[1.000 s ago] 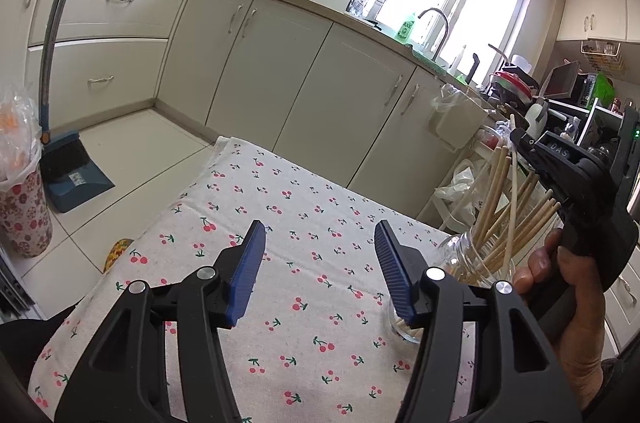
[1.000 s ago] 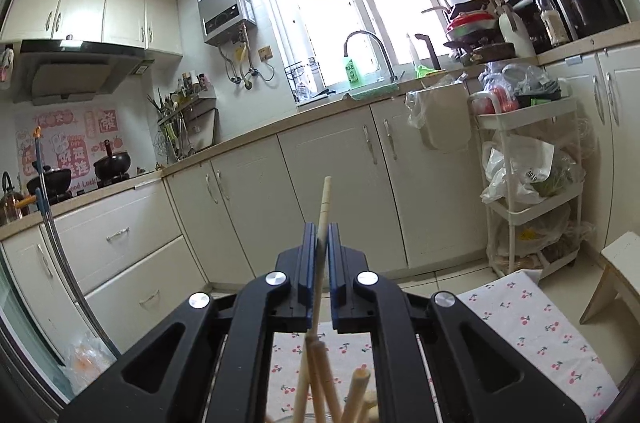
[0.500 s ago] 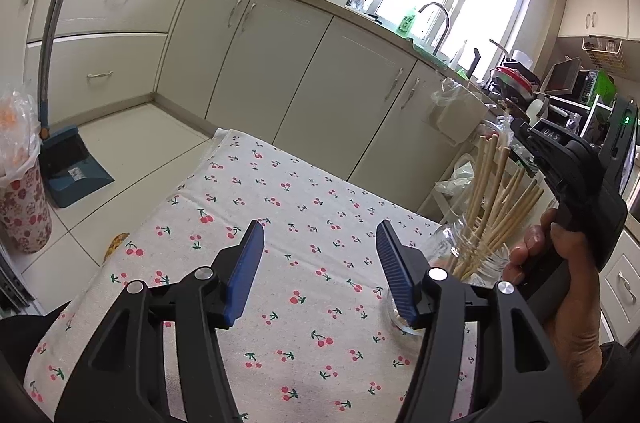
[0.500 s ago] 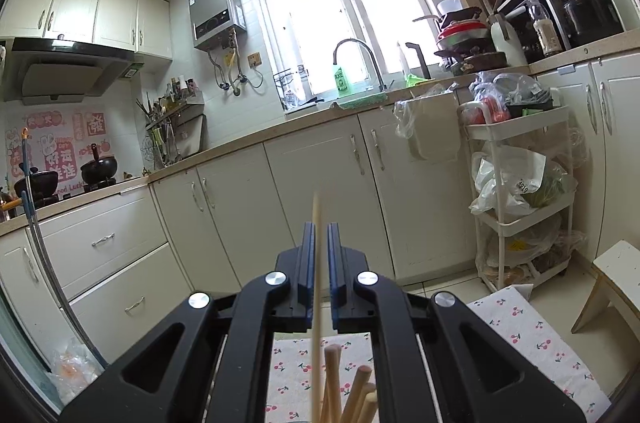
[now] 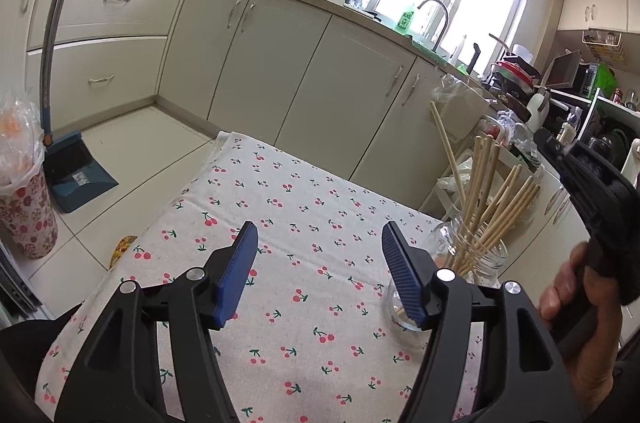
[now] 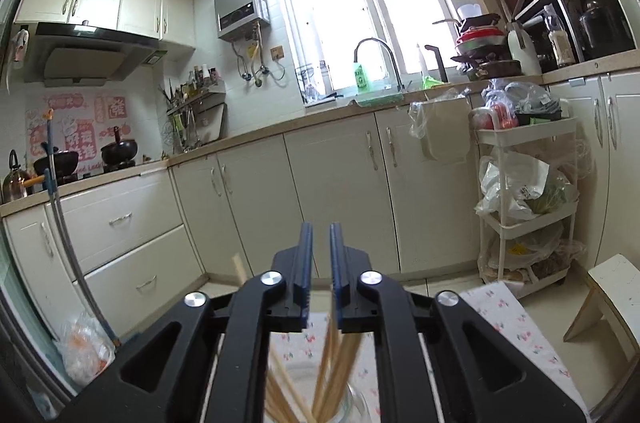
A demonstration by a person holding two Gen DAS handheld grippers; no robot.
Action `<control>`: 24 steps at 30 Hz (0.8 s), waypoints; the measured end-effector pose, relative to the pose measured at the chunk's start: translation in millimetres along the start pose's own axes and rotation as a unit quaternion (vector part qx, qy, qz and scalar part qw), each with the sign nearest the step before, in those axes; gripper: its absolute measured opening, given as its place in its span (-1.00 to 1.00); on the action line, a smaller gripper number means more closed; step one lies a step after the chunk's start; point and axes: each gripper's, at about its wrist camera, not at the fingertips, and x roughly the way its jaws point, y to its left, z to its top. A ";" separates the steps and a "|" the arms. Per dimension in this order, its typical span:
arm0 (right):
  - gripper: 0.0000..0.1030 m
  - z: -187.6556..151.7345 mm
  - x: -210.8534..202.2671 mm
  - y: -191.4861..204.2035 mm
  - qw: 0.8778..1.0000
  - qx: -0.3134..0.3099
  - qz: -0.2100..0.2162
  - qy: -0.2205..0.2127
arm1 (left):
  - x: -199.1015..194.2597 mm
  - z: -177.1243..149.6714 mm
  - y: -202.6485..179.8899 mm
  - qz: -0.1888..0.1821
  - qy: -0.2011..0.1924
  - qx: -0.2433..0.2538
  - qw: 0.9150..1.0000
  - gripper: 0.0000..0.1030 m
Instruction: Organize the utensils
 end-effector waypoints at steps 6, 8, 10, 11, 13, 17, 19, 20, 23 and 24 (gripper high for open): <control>-0.59 -1.0 -11.6 -6.0 0.999 -0.003 0.029 0.043 | -3.0 8.6 -9.8 -0.018 0.001 0.009 1.000 0.30; -0.43 13.1 -14.7 -9.1 0.998 0.009 0.043 0.044 | 14.7 26.2 -11.0 -0.036 0.015 0.000 0.999 0.42; -0.34 26.6 -22.9 -11.2 0.998 0.014 0.048 0.033 | 50.9 52.4 -8.7 -0.062 0.051 -0.026 0.996 0.42; -0.23 30.7 -28.7 -12.9 0.998 0.020 0.050 0.029 | 68.3 63.2 -6.3 -0.070 0.067 -0.039 0.995 0.42; -0.04 32.9 -42.1 -19.5 0.998 0.038 0.047 0.022 | 103.9 82.8 -2.7 -0.095 0.100 -0.069 0.988 0.42; 0.08 17.6 -60.6 -37.3 0.996 0.065 0.034 0.044 | 173.9 110.4 -16.4 -0.118 0.169 -0.062 0.976 0.42; 0.10 7.2 -63.9 -49.3 0.994 0.081 0.024 0.063 | 194.5 113.0 -30.1 -0.170 0.203 -0.040 0.964 0.42; 0.10 -0.3 -65.5 -57.0 0.993 0.092 0.017 0.077 | 201.0 114.1 -37.7 -0.198 0.215 -0.030 0.956 0.42; 0.12 -20.3 -71.2 -75.5 0.987 0.122 0.001 0.109 | 196.7 118.4 -56.1 -0.282 0.226 0.007 0.933 0.42; 0.12 -28.5 -74.3 -81.8 0.983 0.136 -0.003 0.122 | 189.0 120.7 -61.0 -0.298 0.221 0.021 0.928 0.42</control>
